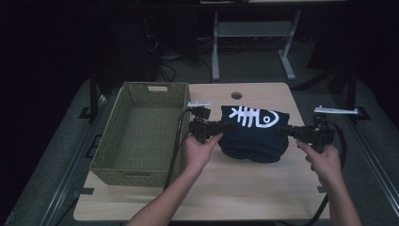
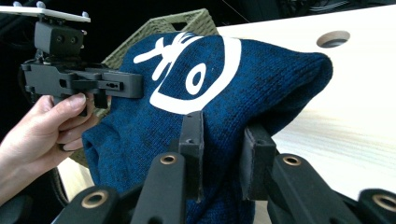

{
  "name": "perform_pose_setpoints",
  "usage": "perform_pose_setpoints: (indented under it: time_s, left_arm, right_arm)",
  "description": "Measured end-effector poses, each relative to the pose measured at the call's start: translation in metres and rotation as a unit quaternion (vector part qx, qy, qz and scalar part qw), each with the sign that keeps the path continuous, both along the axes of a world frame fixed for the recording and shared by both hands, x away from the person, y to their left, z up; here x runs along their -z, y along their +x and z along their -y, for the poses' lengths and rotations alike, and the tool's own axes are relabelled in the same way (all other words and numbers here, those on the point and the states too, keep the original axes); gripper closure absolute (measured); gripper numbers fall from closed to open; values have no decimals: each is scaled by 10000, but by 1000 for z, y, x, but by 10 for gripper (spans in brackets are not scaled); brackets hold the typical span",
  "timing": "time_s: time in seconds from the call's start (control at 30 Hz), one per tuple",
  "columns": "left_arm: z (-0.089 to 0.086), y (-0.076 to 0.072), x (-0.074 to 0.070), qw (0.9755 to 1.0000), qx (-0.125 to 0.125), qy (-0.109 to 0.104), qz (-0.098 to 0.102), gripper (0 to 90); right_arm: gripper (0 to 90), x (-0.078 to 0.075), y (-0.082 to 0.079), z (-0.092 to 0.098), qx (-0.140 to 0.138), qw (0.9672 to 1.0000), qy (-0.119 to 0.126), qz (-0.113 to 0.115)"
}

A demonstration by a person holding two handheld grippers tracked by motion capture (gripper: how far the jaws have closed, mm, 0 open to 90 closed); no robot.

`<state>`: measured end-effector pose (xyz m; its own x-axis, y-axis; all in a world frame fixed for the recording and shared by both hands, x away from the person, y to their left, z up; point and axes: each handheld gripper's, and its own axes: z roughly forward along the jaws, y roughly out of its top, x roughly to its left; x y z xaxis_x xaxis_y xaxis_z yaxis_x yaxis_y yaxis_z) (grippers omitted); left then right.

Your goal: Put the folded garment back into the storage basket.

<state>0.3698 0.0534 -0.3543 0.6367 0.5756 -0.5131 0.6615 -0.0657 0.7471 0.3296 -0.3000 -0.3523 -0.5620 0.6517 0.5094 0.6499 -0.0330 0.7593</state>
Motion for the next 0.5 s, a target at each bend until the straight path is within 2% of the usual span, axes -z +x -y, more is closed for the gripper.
perform_pose_setpoints:
  time_s: [0.5]
  left_arm:
    - [-33, -2, -18, 9999, -68, -114, 45, 695]
  right_arm:
    - [733, -21, 8, -27, -203, 9997, 94, 44]
